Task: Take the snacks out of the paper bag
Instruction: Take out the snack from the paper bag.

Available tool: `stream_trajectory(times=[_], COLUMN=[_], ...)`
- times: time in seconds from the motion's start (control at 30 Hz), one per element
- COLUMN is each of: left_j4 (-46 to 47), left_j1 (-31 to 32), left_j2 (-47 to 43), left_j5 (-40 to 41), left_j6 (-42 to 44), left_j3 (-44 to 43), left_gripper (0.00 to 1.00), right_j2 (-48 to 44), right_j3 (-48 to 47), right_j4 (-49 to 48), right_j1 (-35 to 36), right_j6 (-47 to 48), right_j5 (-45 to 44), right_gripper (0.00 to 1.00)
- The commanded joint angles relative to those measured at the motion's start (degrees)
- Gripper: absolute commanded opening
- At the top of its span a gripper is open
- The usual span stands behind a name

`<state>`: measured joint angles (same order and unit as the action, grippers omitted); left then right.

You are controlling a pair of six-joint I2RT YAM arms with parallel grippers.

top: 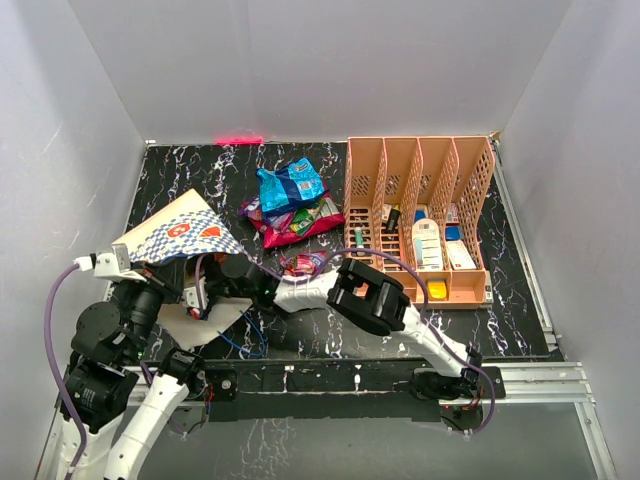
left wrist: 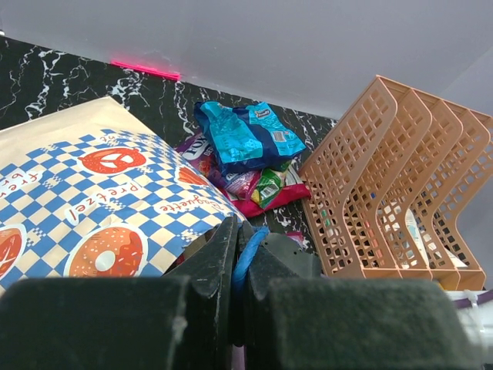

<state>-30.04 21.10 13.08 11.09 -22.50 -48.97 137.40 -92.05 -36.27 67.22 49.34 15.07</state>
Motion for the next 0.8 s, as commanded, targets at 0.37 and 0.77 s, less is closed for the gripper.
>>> stream_trajectory(times=[0.37,0.77], left_j4=[2.5,3.5], left_j1=[-0.2,-0.2], left_j2=[1.3,3.8], left_j5=[-4.1,-8.5], left_j6=[-0.1,-1.3], left_j3=[-1.9,-3.7], left_gripper=[0.0,0.0], right_j2=[10.7,13.3], right_j3=[-18.5,-28.4], right_j4=[16.6,36.0], right_j1=[-1.3,-2.1], right_j6=[24.4,35.3], right_j5=[-1.3,0.2], right_gripper=[0.84,0.87])
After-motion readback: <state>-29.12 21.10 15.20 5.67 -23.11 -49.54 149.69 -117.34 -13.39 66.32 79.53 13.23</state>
